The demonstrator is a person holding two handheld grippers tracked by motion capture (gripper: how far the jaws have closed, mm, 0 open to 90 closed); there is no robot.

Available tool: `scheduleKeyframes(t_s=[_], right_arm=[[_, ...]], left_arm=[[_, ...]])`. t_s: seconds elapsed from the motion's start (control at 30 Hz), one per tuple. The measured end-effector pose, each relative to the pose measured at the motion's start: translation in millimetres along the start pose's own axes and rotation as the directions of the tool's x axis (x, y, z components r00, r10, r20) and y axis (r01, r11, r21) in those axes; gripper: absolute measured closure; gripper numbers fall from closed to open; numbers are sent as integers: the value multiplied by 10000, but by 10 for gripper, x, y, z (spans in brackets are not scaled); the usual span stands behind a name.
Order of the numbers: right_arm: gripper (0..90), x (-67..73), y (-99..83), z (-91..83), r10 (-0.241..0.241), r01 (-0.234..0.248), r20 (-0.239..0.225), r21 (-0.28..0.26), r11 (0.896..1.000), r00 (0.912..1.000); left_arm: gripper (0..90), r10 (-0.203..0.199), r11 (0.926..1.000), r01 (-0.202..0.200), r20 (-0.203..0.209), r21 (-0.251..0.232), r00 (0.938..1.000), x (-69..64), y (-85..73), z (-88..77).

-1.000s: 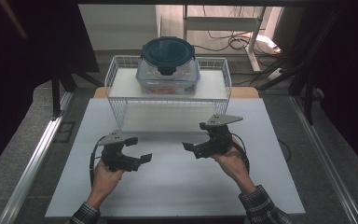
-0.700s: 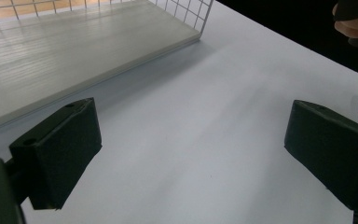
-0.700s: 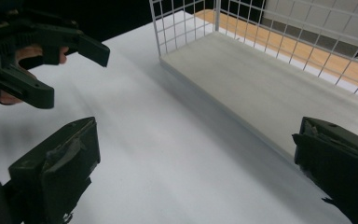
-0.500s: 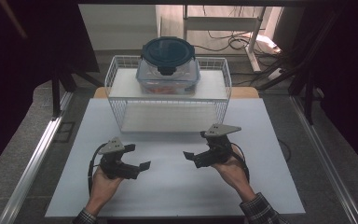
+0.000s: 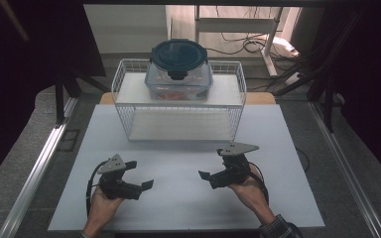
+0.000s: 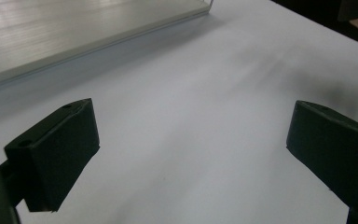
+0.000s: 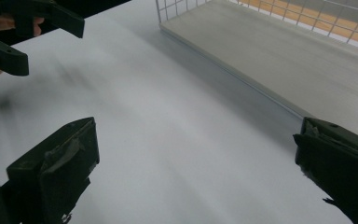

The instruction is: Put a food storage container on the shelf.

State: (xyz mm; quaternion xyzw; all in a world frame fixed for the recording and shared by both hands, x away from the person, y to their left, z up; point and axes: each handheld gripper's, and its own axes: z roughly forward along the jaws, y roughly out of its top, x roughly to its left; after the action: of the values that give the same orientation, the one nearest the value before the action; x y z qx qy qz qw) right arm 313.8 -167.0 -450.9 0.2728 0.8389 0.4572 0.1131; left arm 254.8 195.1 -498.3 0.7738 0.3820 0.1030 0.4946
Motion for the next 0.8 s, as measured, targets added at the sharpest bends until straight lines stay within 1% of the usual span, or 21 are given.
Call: scheduleKeyframes(t_s=[0.17, 0.27, 0.3, 0.47, 0.67, 0.8], right_arm=[[0, 5, -81, -61, -9, 8, 157, 46, 10000, 9999], [0, 7, -129, -99, -9, 7, 223, 67, 10000, 9998], [0, 7, -143, -112, 8, -10, 241, 71, 10000, 9997], [0, 11, -203, -182, 44, -45, 344, 19, 10000, 9994], [0, 15, -277, -243, 69, -71, 566, 38, 10000, 9984], [0, 7, -336, -275, 73, -82, 747, 108, 9999, 9972]], left_arm=[[3, -85, 9999, 87, -169, 131, 9998, -2, -64, -49], [0, -109, 9999, 111, -180, 121, 9998, -1, -102, -92], [0, -149, 9998, 151, -159, 114, 9998, 2, -116, -104], [0, -302, 9994, 308, -308, 175, 9991, 7, -183, -159], [0, -172, 9991, 197, -671, 368, 9976, -10, -246, -209], [0, -85, 9986, 126, -812, 504, 9967, -30, -284, -225]])
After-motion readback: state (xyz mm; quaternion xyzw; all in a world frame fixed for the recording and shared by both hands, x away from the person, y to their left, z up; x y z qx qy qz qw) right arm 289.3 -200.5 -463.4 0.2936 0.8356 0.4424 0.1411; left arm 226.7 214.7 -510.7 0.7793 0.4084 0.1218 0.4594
